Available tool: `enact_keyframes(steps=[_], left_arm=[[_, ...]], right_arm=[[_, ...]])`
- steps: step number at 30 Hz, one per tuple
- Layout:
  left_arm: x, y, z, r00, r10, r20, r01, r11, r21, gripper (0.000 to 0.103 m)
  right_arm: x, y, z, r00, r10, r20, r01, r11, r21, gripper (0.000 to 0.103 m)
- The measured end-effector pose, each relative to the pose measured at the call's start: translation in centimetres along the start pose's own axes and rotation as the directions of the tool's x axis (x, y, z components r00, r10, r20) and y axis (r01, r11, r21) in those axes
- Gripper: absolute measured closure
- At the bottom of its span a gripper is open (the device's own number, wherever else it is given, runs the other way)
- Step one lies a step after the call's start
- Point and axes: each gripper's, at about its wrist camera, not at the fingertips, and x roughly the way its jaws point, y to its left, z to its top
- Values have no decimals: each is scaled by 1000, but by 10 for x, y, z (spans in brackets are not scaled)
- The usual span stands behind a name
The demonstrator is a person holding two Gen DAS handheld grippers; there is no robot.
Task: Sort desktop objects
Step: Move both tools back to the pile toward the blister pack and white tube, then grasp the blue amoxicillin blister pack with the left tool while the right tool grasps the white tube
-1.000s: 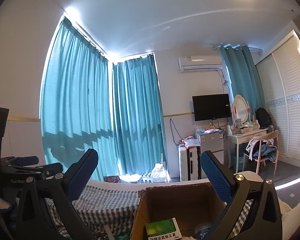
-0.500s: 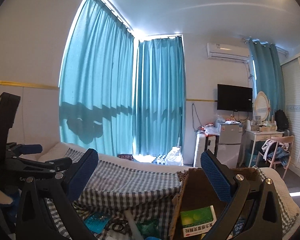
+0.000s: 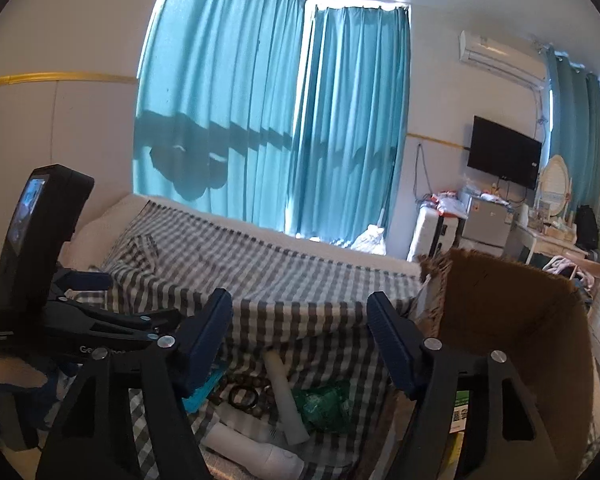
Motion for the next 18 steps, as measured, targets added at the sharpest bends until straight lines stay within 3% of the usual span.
enact_keyframes(steps=[7, 12, 18], left_arm=[[52, -15, -19, 991, -25, -133, 31, 998, 47, 0], [82, -11, -30, 968, -44, -245, 50, 999, 21, 0], [101, -7, -38, 938, -86, -336, 86, 996, -13, 0]], right_arm=[[47, 3, -43, 981, 61, -184, -54, 997, 47, 39], [73, 9, -70, 957, 66, -284, -61, 998, 26, 49], [97, 5, -91, 930, 56, -363, -45, 998, 41, 50]])
